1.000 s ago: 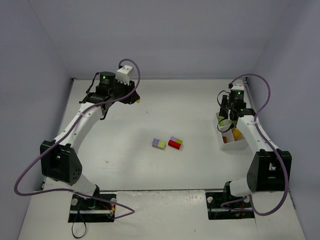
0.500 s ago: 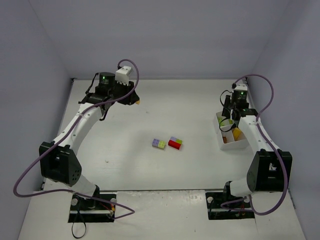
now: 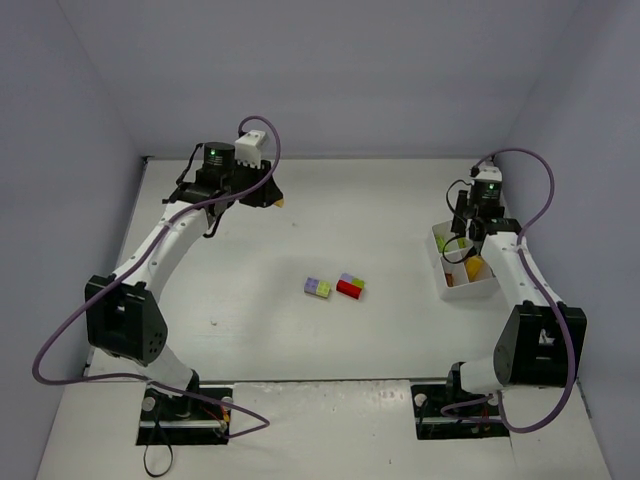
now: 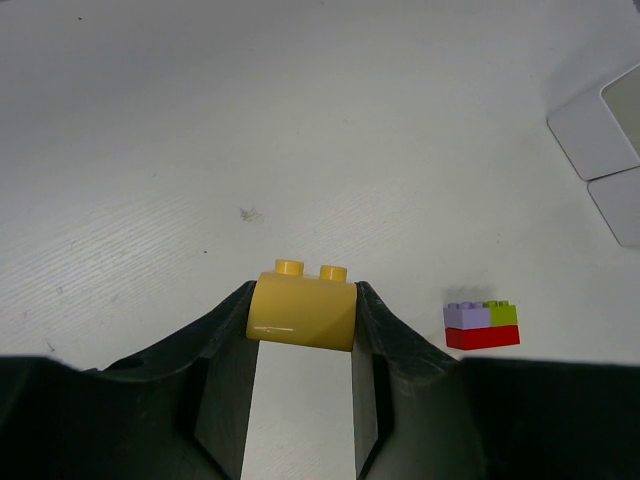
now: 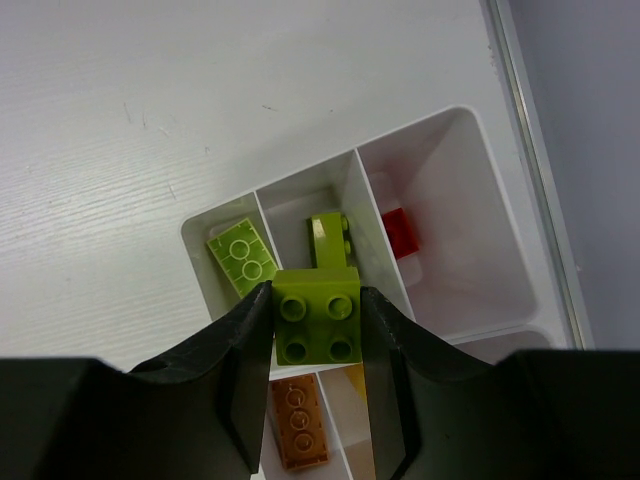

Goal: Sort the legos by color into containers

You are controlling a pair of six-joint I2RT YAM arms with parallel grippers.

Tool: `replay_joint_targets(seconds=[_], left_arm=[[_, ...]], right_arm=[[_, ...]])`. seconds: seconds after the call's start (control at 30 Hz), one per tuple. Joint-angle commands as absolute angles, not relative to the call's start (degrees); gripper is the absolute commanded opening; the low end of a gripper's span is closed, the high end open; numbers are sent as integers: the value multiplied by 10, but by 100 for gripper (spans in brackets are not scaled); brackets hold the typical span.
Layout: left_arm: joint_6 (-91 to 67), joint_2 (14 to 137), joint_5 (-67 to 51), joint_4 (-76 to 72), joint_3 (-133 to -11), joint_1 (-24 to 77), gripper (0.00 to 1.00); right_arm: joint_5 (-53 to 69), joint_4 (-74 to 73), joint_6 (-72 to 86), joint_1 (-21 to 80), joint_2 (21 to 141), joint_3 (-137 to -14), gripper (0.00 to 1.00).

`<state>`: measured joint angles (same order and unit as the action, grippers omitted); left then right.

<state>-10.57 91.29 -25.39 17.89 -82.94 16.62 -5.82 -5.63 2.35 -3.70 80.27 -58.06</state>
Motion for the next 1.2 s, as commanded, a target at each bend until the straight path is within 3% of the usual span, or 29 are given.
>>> replay_joint_targets(seconds=[0.0,1.17], left_arm=[[-119,904,-258,145,-865,171,2],[-154,906,-229,187,-891,187,2]], right_arm=[[-78,-43,11,-41,780,-588,0],[-34,-43,9,-49,802,-645,0]])
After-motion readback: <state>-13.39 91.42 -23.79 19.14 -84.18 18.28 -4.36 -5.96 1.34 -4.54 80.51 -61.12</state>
